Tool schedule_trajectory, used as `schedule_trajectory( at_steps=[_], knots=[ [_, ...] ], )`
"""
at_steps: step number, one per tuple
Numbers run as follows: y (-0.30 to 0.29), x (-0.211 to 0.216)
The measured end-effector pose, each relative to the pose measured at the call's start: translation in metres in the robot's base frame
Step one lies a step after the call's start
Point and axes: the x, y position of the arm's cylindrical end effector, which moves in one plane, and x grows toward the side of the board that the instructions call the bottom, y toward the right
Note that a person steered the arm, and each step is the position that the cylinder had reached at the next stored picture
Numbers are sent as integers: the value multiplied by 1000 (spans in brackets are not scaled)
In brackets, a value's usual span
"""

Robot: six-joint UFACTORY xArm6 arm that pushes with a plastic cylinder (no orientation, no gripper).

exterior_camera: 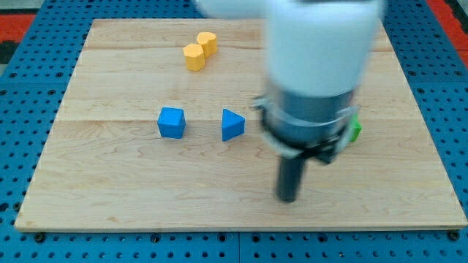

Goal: Push the red circle to the bottom right of the yellow hexagon

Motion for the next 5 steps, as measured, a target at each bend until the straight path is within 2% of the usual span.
schedule_trajectory(
  at_steps=[1,2,3,4,5],
  knots=[
    [95,-55],
    [143,-101],
    [126,-158],
    [86,-189],
    [87,-189]
  ],
)
